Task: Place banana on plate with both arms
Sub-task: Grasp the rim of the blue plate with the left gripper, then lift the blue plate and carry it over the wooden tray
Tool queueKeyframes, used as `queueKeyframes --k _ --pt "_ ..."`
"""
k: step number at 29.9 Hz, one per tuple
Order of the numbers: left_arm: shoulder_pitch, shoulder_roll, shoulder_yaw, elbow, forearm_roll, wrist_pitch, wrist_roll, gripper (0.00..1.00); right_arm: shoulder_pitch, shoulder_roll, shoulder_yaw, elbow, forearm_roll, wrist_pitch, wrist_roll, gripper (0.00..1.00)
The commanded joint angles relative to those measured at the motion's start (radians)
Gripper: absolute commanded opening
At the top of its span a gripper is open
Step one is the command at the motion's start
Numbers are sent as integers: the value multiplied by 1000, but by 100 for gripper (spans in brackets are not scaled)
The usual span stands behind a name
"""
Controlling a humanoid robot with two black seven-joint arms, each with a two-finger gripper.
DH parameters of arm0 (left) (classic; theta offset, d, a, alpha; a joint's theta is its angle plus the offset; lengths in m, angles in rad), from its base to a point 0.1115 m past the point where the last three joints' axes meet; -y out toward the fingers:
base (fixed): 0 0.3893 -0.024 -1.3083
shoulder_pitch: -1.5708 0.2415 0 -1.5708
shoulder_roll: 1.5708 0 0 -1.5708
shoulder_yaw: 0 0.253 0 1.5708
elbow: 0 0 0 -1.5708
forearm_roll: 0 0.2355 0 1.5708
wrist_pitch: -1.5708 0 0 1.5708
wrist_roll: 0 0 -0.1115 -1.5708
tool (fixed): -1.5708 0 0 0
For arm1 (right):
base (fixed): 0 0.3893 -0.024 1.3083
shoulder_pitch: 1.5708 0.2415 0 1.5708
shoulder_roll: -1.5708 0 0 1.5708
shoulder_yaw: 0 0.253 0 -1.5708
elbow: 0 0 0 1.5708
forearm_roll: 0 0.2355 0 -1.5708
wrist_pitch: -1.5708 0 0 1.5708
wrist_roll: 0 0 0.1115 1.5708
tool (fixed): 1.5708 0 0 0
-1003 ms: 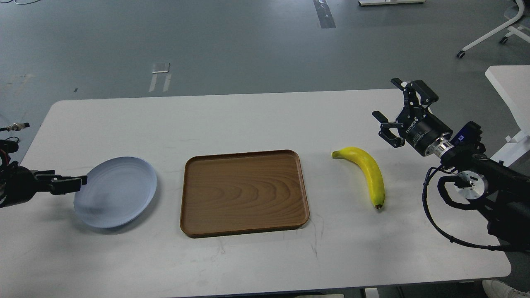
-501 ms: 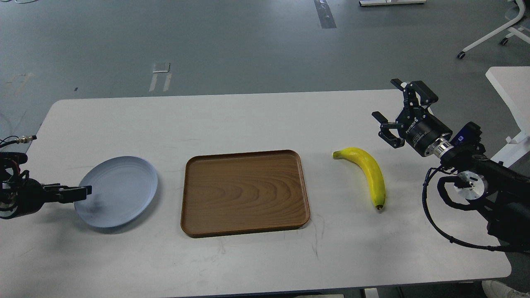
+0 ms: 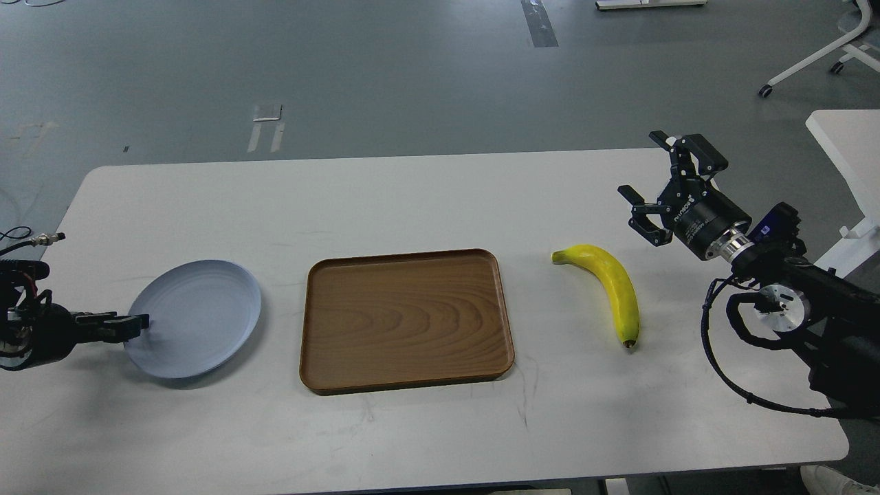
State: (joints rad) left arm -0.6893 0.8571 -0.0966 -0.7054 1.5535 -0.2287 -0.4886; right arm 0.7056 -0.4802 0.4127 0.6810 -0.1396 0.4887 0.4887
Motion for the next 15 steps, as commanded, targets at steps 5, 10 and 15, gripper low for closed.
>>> queueKeyframes --k 5,10,15 --pt "-1 0 1 0 0 -1 0 13 0 -5 0 0 0 0 0 100" --pt "-1 -4 0 0 0 2 0 0 0 -5 0 0 0 0 0 100" --pt "-9 -6 0 0 0 0 0 0 0 -5 0 0 0 0 0 100"
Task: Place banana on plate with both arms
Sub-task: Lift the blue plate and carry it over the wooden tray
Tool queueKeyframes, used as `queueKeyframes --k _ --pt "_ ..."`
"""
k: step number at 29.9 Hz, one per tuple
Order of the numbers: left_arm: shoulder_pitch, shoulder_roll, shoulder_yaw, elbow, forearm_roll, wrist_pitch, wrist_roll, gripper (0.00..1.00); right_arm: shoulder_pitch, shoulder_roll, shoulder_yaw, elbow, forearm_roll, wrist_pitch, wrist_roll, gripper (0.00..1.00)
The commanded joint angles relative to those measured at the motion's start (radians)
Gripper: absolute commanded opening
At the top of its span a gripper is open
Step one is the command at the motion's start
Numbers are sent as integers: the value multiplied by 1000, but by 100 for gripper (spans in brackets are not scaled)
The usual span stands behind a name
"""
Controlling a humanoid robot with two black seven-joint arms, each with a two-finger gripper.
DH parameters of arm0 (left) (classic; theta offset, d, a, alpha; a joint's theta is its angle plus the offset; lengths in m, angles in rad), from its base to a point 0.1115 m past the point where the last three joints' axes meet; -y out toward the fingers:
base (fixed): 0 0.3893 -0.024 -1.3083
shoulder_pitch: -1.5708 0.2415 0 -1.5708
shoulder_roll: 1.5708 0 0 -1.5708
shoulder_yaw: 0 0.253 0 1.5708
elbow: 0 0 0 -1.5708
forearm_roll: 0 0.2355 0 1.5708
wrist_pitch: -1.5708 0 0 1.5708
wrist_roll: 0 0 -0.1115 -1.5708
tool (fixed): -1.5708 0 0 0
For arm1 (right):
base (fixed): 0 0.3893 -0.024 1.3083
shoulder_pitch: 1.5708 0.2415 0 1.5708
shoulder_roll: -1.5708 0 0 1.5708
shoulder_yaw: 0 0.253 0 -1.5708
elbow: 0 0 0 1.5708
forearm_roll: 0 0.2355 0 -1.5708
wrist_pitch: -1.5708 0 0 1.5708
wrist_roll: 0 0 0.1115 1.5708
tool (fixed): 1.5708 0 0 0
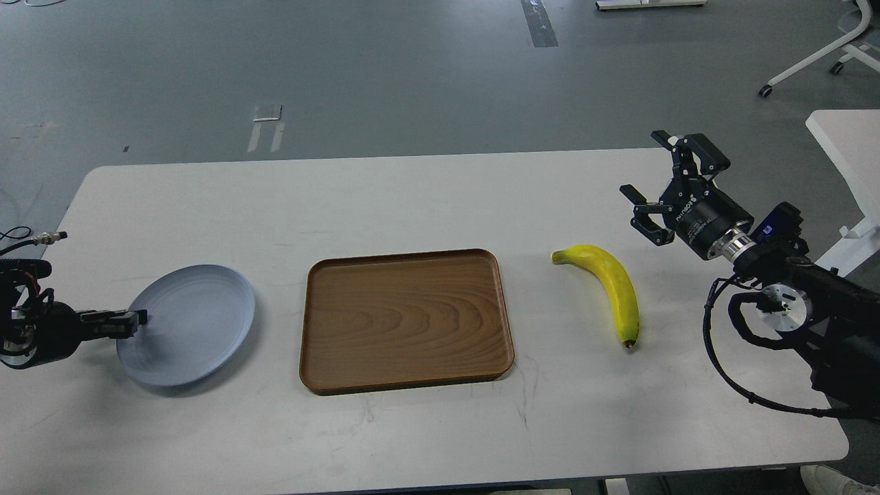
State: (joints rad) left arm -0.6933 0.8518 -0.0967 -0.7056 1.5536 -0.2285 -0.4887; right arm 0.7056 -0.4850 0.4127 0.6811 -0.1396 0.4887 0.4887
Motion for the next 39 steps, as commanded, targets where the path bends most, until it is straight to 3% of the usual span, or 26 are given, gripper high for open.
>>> queueKeyframes --k 1,9,14,23,29,39 --pt "-6 0 0 0 0 0 0 0 0 0 0 0 0 0 0 100" --pt "-28 13 -3 -31 -39 -23 0 0 0 -9 5 0 0 0 0 100" --pt "-136 53 -3 -123 -219 -176 0 0 0 -15 14 2 2 0 0 100" --pt "-293 41 -1 -270 -185 -201 0 0 0 -27 15 5 2 0 0 100" --pt "-336 -77 2 -301 -57 -203 0 0 0 -35 20 5 2 0 0 100" --pt "-414 -388 52 -161 -23 -244 0 0 -3 -72 34 5 2 0 0 100"
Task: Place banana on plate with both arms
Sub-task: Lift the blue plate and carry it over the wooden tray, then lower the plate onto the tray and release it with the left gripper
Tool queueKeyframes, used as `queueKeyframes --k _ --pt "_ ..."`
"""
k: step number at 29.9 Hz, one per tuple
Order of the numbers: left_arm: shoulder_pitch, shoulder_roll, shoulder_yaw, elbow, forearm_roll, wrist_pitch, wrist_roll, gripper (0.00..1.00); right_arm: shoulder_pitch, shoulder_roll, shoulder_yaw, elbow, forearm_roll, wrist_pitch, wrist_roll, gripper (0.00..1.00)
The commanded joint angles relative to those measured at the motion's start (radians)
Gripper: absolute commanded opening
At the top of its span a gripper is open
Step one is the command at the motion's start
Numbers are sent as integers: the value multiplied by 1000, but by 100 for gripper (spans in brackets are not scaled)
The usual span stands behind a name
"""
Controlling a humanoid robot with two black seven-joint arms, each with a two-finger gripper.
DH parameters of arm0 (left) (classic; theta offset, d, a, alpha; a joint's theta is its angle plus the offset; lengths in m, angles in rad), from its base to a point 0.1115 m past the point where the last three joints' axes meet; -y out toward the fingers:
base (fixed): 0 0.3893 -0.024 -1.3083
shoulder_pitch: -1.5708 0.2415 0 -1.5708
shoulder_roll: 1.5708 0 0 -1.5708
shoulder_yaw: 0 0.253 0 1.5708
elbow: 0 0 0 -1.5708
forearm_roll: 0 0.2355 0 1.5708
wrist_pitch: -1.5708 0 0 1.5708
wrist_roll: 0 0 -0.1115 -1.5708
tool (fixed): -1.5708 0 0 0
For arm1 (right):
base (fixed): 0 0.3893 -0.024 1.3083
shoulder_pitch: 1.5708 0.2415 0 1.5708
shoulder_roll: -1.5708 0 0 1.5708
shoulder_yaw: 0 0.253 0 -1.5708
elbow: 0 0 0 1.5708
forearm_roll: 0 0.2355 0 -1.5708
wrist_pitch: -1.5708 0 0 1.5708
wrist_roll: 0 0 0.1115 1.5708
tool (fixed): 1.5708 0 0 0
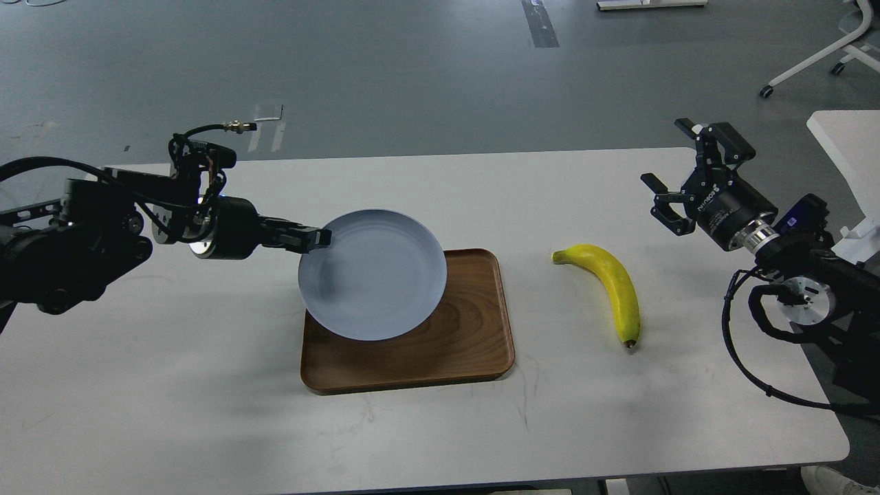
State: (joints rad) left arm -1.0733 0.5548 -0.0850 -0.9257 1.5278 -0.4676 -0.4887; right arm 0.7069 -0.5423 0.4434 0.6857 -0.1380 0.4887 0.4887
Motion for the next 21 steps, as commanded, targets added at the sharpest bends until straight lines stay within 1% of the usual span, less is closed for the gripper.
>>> queueKeyframes --k 1,4,6,7,9,15,21 --pt "-43 -110 57 71 3 -5 0 0 -3 -18 3 1 1 0 0 100" --pt "-66 -179 111 137 3 -2 0 0 -4 -28 5 2 1 0 0 100" --pt "-65 -225 114 185 2 -2 0 0 -6 -31 6 2 1 0 0 100" --pt "-65 -225 114 185 2 -2 0 0 -6 -31 6 2 1 0 0 100" --pt "-54 -277 116 234 2 0 0 0 -7 -31 8 3 3 0 0 100" --pt "-50 -326 152 310 -5 3 0 0 -11 -31 12 3 1 0 0 100" --pt "-28 -334 162 335 -8 10 0 0 -12 -30 14 3 1 0 0 100"
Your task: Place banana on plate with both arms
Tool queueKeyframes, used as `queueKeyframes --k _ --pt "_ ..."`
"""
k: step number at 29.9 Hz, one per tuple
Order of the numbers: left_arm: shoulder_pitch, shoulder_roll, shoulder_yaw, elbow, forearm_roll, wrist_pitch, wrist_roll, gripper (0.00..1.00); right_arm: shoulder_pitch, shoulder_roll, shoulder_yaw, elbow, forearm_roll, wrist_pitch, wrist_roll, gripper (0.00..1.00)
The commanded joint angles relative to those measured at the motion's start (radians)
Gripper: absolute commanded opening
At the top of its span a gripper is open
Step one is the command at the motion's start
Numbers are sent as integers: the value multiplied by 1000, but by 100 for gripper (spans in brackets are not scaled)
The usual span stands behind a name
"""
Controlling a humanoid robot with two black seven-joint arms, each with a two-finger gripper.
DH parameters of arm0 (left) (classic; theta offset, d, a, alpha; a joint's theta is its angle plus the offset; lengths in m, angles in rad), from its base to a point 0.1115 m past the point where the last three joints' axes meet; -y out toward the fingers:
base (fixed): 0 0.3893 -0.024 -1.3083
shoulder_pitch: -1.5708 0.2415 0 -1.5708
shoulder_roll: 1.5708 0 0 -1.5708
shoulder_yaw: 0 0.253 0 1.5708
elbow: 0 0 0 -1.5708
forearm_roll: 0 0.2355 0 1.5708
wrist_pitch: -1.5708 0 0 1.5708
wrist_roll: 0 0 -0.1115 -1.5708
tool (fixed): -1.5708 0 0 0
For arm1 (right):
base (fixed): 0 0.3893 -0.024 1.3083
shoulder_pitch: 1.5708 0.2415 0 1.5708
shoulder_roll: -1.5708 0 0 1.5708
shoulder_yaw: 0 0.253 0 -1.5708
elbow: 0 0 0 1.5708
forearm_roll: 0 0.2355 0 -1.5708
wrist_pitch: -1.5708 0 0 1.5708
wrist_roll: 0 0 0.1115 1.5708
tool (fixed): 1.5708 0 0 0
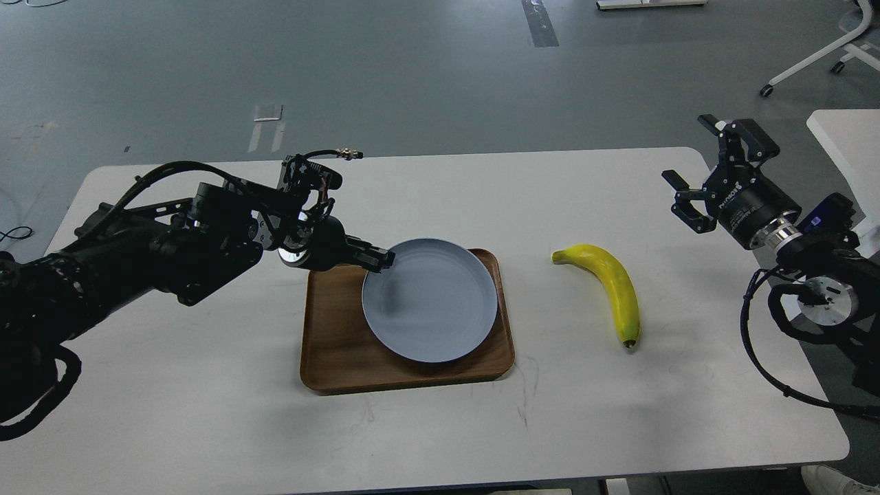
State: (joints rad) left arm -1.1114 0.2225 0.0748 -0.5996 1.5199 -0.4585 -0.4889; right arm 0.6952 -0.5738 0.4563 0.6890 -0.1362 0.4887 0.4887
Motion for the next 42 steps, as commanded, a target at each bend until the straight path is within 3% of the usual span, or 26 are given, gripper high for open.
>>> queueKeyframes --k 1,10,14,15,17,24,33,37,42 --pt "13 -2 2 9 0 3 0 0 0 2 1 0 0 0 0 100" --pt "25 2 5 9 0 1 0 0 -3 2 1 0 0 0 0 100" --pt "22 0 8 7 -1 1 0 48 -3 2 1 0 0 0 0 100" --pt "22 1 8 7 -1 1 0 55 -3 2 1 0 0 0 0 100" --pt "18 5 11 4 -3 -2 0 97 -3 2 1 0 0 0 0 100" --pt "-19 50 -4 -5 -122 -8 0 99 -5 0 1 0 0 0 0 100" --pt "-15 155 -18 -16 -825 -17 0 99 -5 3 1 0 0 0 0 100" --pt "74 225 -88 -25 -1120 -28 0 99 -5 0 1 0 0 0 0 100" --pt "186 305 -205 -25 -1248 -30 0 99 -9 0 -1 0 0 0 0 100"
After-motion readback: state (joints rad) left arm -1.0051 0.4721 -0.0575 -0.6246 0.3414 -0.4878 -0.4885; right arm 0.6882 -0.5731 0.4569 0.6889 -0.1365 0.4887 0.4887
